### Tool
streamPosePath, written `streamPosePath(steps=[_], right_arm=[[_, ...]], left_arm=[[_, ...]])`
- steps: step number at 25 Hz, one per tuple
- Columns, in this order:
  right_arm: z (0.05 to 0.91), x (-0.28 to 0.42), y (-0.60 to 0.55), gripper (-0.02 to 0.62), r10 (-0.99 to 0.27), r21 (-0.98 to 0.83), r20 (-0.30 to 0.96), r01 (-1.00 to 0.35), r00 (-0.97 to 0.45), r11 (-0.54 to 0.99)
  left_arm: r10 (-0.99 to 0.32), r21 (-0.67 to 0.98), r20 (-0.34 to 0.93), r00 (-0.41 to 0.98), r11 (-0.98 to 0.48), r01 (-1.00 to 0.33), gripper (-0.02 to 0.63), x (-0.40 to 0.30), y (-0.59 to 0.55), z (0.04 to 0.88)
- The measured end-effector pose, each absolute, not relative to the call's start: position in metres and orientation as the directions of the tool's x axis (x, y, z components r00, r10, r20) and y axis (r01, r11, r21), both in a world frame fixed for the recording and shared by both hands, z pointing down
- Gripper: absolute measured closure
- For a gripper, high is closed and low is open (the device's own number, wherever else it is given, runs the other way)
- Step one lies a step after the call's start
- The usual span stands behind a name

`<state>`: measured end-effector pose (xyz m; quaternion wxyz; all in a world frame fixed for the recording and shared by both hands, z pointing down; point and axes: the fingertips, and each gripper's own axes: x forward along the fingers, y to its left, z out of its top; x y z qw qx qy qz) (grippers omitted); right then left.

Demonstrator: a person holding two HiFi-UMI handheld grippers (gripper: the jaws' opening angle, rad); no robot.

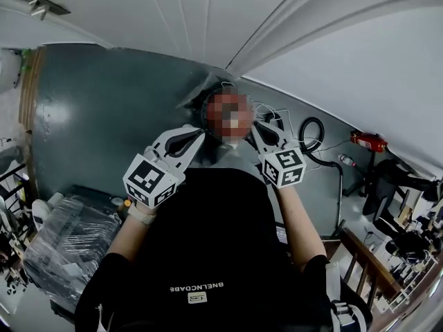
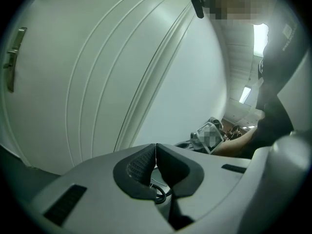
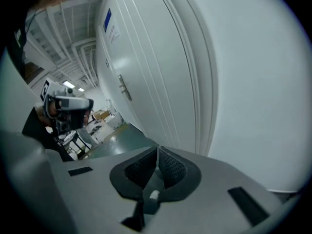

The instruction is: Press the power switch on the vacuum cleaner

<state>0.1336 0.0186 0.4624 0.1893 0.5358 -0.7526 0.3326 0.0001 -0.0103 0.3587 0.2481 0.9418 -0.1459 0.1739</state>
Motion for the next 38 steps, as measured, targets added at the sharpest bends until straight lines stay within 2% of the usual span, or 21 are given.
streamPosePath(steps=[5, 13, 21, 38], right_arm=[[0.546, 0.164, 0.051, 0.563, -0.57, -0.313, 0.741, -0.934, -0.354, 0.174], [0.659, 0.193, 0.082, 0.563, -0.434, -0.321, 0.832, -0.938, -0.346, 0.132], [0.752, 0.201, 0.095, 0.563, -0.298, -0.288, 0.893, -0.937, -0.337, 0.198], [0.88, 0.19, 0.094, 0.563, -0.095, -0.253, 0.951, -0.916, -0.295, 0.311]], left_arm=[[-0.171, 0.414, 0.469, 0.867, -0.824, -0.386, 0.591, 0.022, 0.005, 0.375], [-0.153, 0.413, 0.546, 0.823, -0.806, -0.424, 0.591, 0.038, 0.03, 0.404], [-0.16, 0.409, 0.599, 0.785, -0.782, -0.471, 0.591, 0.04, 0.04, 0.434], [-0.185, 0.468, 0.635, 0.75, -0.681, -0.564, 0.591, 0.031, 0.061, 0.498]])
